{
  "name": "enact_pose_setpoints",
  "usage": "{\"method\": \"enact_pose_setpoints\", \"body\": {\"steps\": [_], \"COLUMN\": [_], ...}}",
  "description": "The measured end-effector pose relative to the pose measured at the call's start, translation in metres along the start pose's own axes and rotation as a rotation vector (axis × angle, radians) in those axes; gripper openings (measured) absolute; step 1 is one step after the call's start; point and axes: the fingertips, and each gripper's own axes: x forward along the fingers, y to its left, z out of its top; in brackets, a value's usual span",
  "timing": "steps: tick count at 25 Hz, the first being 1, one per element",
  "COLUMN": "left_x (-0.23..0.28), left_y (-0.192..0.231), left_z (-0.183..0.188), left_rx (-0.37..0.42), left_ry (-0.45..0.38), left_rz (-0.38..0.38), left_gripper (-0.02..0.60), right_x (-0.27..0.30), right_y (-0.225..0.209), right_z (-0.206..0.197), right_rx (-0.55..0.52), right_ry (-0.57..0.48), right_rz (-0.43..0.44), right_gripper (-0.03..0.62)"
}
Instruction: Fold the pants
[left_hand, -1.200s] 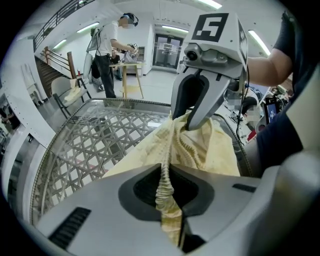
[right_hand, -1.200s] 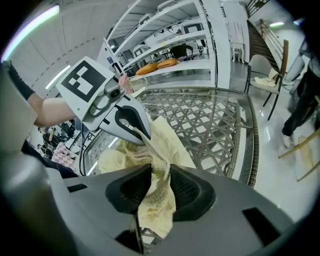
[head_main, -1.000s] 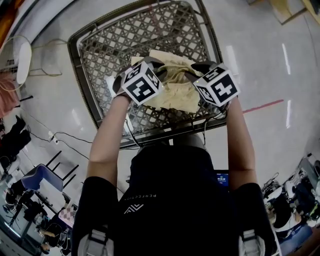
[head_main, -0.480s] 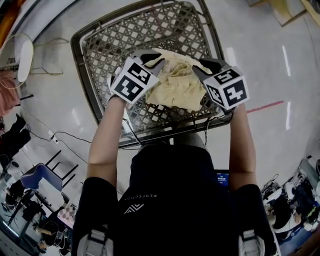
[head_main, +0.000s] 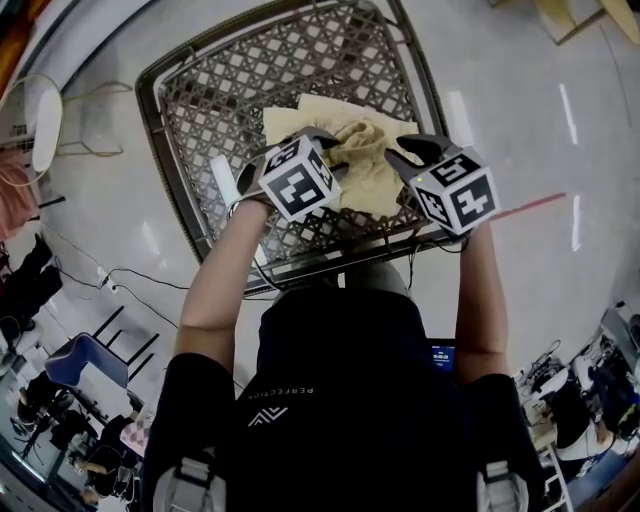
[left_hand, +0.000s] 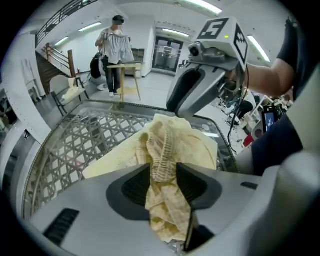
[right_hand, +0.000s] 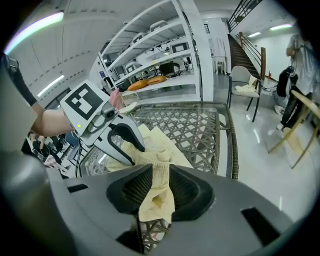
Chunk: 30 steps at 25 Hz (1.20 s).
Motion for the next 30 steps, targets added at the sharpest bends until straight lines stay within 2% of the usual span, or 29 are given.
{"method": "enact_pose_setpoints", "body": {"steps": [4,6,9,12,15,18,20,26,28,30], "left_x": [0.005,0.006,-0.001,-0.020,-0.036,-0.031,-0.023,-0.020,-0.025,-0.032], "left_y": [0.006,0.003,0.000,0.009,0.029,0.048,0.054,0.061,0.064,0.063], "left_z": [-0.005,-0.005,0.000,0.009,0.009,-0.006,-0.012,-0.016,-0.017,-0.013], "left_rx": [-0.028,-0.018,0.022,0.039,0.009,0.005,0.000,-0.131,-0.154,-0.179], "left_ry": [0.014,0.024,0.023,-0.002,-0.012,0.053,0.069,-0.048,-0.075,-0.132], "left_rz": [0.007,-0.007,-0.011,0.036,0.104,0.175,0.195,0.202,0.218,0.225], "left_gripper": [0.163,0.100,0.084,0.077,0.077,0.078,0.080,0.119,0.143,0.135], "right_x": [0.006,0.008,0.007,0.003,0.002,0.007,0.011,0.018,0.017,0.015], "right_y": [0.006,0.009,0.011,0.010,0.010,0.014,0.018,0.023,0.022,0.021], "right_z": [-0.006,-0.008,-0.004,0.002,0.006,0.006,0.006,-0.001,0.000,0.003], "right_rx": [0.003,-0.008,-0.026,-0.038,-0.046,-0.040,-0.038,-0.039,-0.039,-0.042], "right_ry": [0.007,0.011,-0.001,-0.018,-0.021,-0.022,-0.021,-0.010,-0.019,-0.036], "right_rz": [0.014,0.016,0.007,-0.003,-0.001,0.011,0.019,0.027,0.015,-0.005], "right_gripper": [0.107,0.105,0.101,0.097,0.095,0.095,0.095,0.095,0.094,0.083]}}
